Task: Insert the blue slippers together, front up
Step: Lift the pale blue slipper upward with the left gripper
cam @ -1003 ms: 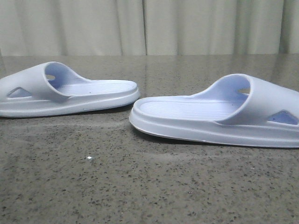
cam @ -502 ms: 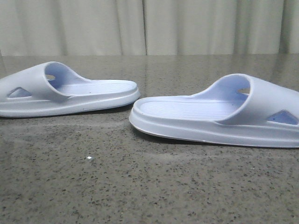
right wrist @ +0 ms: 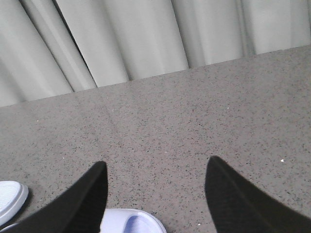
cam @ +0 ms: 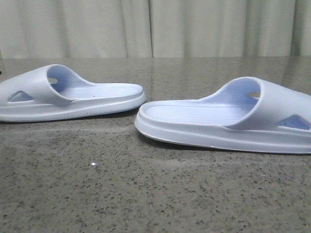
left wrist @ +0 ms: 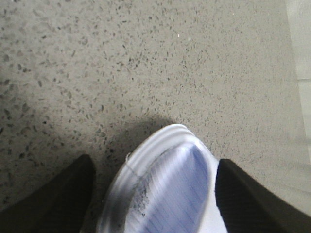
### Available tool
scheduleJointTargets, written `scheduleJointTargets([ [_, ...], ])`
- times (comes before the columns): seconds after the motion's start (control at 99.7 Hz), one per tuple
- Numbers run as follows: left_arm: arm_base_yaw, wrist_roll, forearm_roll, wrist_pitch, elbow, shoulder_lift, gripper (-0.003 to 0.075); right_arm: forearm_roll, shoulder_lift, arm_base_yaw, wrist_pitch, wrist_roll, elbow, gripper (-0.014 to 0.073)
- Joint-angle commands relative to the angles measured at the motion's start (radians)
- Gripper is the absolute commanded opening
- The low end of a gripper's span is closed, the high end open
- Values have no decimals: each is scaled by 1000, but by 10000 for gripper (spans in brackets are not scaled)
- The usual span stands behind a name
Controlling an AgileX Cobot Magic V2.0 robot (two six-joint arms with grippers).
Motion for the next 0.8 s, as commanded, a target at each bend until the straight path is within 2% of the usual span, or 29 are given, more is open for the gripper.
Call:
scheduleJointTargets([
  [0.0,-16,0,-9,57,-9,17,475,2,17,-1,-89,1,-36,379],
  [0.171,-50,32,-6,58,-9,19,472,2,17,-1,-89,1,-36,379],
  [0.341,-50,51,-2,69,-9,19,405,2,17,-1,-89,1,-36,379],
  [0.482,-50,51,1,69,-9,19,306,4,17,-1,-87,1,-36,379],
  [0.742,-50,51,1,58,-9,19,28,5,17,-1,-75,1,-36,379],
  [0.793,-50,51,1,56,-9,19,17,5,17,-1,-74,1,-36,379],
])
